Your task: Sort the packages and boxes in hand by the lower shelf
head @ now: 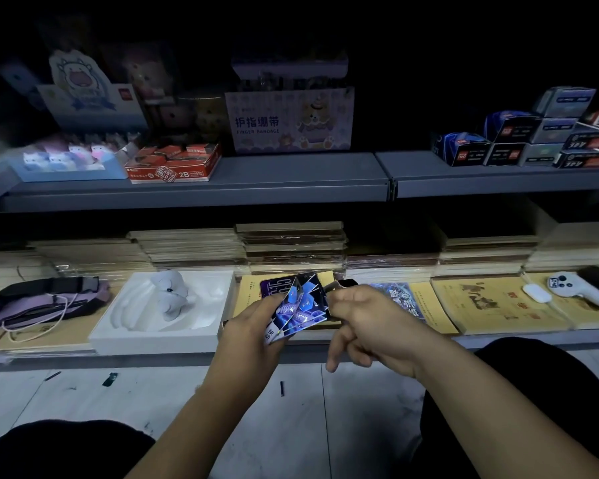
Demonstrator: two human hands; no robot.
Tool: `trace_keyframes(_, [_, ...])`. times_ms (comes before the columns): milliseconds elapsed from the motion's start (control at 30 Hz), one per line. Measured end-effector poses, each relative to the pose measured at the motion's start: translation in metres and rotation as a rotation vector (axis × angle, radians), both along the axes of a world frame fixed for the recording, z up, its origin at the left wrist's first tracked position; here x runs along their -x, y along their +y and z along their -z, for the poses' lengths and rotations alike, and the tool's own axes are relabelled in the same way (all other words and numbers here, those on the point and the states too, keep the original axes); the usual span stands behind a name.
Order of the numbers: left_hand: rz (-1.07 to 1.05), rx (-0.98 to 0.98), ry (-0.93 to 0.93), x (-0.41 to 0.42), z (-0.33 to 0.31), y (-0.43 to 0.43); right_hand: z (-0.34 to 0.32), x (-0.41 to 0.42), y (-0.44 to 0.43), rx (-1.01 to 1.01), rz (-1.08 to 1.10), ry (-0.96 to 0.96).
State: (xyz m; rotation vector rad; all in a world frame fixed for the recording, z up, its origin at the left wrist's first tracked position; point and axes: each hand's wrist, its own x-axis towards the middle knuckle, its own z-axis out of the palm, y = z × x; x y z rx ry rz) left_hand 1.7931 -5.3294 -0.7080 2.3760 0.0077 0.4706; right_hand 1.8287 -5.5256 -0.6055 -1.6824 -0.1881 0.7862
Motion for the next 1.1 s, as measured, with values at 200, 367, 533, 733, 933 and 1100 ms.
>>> trace_keyframes(200, [0.009, -0.024, -0.016, 0.000, -0.003, -0.004, 0.005, 0.000, -0.001, 0.056, -0.005, -0.060])
trace_keyframes(367, [-0.007, -0.015, -0.041, 0.003, -0.006, -0.007, 0.009, -0.008, -0.003, 0.076, -0.069, -0.079])
trace_keyframes(533, [0.014, 0.017, -0.028, 0.003, -0.011, -0.009, 0.013, -0.009, -0.001, 0.084, -0.052, -0.147])
trace_keyframes(733, [0.040, 0.078, 0.028, 0.005, -0.018, -0.015, 0.022, -0.014, -0.004, 0.295, 0.161, -0.472])
trace_keyframes(933, [0.018, 0.428, 0.164, 0.008, -0.028, -0.016, 0.031, -0.023, -0.006, 0.208, 0.374, -0.809])
trace_keyframes(1100, [0.094, 0.709, 0.149, 0.012, -0.039, -0.017, 0.025, -0.019, -0.005, 0.045, 0.108, -0.401])
